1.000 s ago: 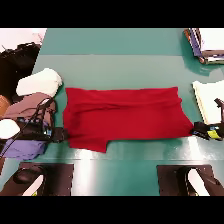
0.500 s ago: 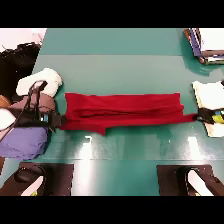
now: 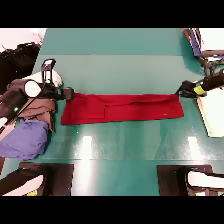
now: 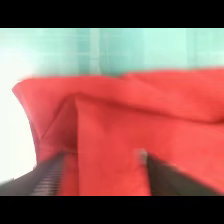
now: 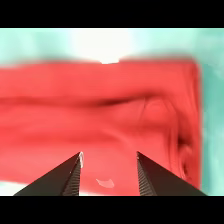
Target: Fold the shirts.
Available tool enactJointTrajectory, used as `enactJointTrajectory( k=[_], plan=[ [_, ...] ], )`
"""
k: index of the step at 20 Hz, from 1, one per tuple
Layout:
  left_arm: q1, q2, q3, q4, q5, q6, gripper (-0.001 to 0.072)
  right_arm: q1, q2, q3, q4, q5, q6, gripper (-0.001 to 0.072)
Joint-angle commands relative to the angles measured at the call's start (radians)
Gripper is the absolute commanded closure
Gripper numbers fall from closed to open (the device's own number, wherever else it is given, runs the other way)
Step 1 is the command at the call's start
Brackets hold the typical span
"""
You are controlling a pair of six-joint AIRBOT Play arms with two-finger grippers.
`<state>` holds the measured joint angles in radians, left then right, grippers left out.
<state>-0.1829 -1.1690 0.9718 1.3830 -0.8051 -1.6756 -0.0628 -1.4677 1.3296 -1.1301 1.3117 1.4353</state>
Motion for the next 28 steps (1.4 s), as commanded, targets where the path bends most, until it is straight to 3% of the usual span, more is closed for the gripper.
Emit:
enactJointTrajectory(
  k=[1,3,4,5,6,7,12,15,16,17,19,23,28],
  plan=[
    [0.003,-0.061,0.06,0.002,-0.009,0.001,0.0083,-0.065,-0.087,0.083,0.14,0.028,-0.079,0.0312],
    [0.003,-0.06,0.108,0.002,-0.098,0.009,0.0085,-0.129,-0.087,0.076,0.133,0.095,-0.133,0.0311],
    [0.003,-0.06,0.127,-0.006,-0.131,0.009,0.0188,-0.169,-0.082,0.056,0.136,0.117,-0.144,0.0263],
    [0.003,-0.06,0.136,-0.016,-0.145,0.009,0.0454,-0.207,-0.078,0.029,0.137,0.125,-0.145,0.0134],
    [0.003,-0.06,0.136,-0.032,-0.145,0.009,0.0654,-0.244,-0.079,-0.007,0.137,0.125,-0.155,0.0074],
    [0.0,-0.06,0.136,-0.045,-0.138,0.009,0.0682,-0.274,-0.079,-0.052,0.138,0.118,-0.174,0.0074],
    [-0.076,-0.072,0.135,-0.077,-0.084,0.007,0.0682,-0.306,-0.173,-0.194,0.261,0.085,-0.293,0.0076],
    [-0.142,-0.104,0.136,-0.123,-0.051,0.0,0.0683,-0.273,-0.232,-0.194,0.342,0.064,-0.304,0.0086],
    [-0.159,-0.119,0.136,-0.15,-0.037,0.0,0.0683,-0.254,-0.24,-0.187,0.344,0.051,-0.304,0.0152],
    [-0.179,-0.137,0.139,-0.181,-0.016,0.0,0.0683,-0.237,-0.241,-0.175,0.343,0.041,-0.317,0.0289],
    [-0.223,-0.186,0.166,-0.213,0.02,0.0,0.0684,-0.215,-0.24,-0.125,0.344,0.069,-0.338,0.0683],
    [-0.313,-0.349,0.317,-0.24,0.027,0.001,0.0684,-0.156,-0.182,0.022,0.354,0.215,-0.321,0.0698],
    [-0.422,-0.539,0.465,-0.241,0.017,0.002,0.0683,-0.006,0.0,0.182,0.354,0.176,-0.22,0.0698]
  ],
)
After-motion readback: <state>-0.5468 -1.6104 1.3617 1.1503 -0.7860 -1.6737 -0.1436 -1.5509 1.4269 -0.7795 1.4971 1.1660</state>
